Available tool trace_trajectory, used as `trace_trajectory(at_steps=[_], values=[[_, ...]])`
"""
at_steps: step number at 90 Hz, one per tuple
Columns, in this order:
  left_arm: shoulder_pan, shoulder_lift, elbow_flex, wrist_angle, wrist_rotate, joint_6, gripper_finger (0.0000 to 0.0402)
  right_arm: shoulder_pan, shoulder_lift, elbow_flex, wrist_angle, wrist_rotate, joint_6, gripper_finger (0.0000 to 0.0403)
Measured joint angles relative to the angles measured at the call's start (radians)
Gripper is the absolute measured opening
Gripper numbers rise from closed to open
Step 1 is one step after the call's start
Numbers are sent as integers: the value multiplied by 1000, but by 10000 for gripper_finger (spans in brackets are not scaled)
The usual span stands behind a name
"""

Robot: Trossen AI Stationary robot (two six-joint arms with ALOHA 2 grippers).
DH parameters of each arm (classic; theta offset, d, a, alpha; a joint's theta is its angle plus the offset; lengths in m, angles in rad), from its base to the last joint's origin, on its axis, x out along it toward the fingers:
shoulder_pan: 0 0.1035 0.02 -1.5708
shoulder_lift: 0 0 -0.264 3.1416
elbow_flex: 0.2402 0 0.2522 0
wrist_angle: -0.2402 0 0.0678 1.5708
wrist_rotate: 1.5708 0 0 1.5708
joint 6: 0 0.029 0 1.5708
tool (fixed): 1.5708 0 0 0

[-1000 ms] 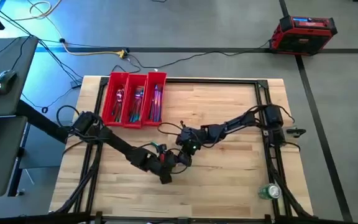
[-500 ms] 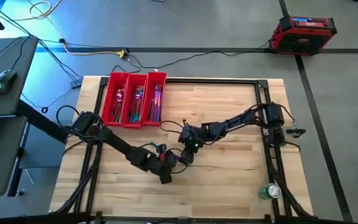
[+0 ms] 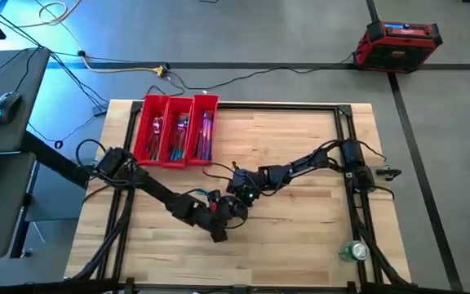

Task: Sort silverware
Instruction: Put the blue knife into the right red bin

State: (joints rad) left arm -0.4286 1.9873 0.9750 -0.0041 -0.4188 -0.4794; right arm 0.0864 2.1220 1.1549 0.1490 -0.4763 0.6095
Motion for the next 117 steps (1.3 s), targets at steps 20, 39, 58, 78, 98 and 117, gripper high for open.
trace_trajectory(at_steps=[20,39,58,78,98,117], values=[[-5,0,0,5,10,2,23,-58,-124,-1,-231,149,-104,178],[-5,-2,0,1,18,3,23,-114,-148,-35,-304,226,-125,178],[-2,-2,1,-6,14,2,23,-122,-128,-88,-184,140,-76,178],[7,-2,1,-11,17,-13,23,-98,-126,-95,-165,138,-63,178],[8,-2,1,-11,13,-14,23,-92,-113,-95,-162,83,-48,178],[8,-2,1,-11,12,-14,23,-92,-82,-94,-147,42,-30,178]])
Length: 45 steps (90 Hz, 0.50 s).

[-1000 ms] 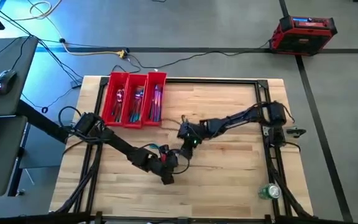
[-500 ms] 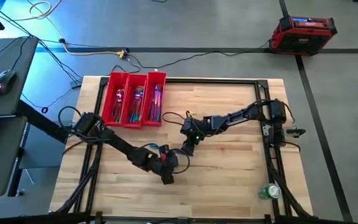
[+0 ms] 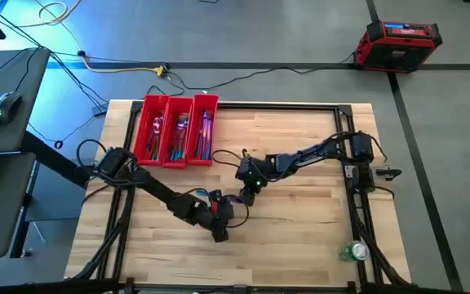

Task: Sort silverware
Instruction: Put the blue knife into the right red bin

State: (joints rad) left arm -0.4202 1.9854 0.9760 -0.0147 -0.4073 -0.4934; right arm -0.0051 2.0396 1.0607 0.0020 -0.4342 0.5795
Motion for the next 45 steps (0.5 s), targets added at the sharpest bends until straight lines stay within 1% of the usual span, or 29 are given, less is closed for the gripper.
trace_trajectory(at_steps=[45], values=[[0,0,0,0,-13,0,23,29,5,-2,35,13,26,178]])
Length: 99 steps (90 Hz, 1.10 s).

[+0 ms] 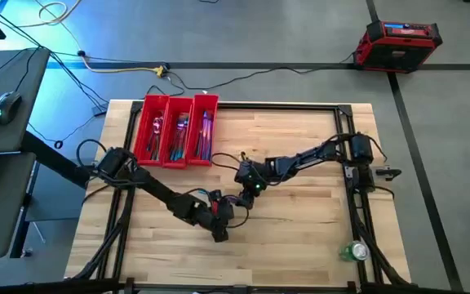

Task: Sort silverware
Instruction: Put the blue knife into the right red bin

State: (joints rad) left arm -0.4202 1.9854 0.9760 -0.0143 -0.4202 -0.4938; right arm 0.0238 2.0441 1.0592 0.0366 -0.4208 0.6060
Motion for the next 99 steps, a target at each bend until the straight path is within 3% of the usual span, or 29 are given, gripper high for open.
trace_trajectory(at_steps=[76,99], values=[[1,0,-2,13,-5,0,23,58,4,-2,95,-6,49,178],[2,0,-3,19,-6,7,23,74,63,36,131,-27,64,179]])
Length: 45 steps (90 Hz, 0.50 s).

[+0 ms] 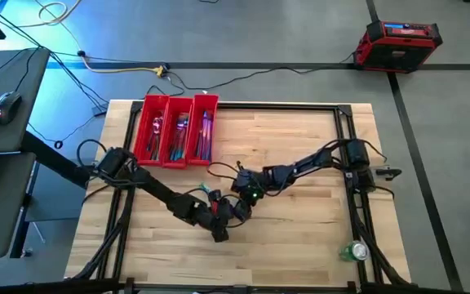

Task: Sort silverware
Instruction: Put the blue knife into the right red bin

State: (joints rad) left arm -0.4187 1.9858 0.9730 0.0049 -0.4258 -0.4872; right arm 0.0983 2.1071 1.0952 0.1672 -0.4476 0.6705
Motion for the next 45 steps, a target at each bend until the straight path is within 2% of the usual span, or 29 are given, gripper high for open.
trace_trajectory(at_steps=[45], values=[[0,0,0,4,17,10,23,-23,-37,35,-55,35,-40,178]])
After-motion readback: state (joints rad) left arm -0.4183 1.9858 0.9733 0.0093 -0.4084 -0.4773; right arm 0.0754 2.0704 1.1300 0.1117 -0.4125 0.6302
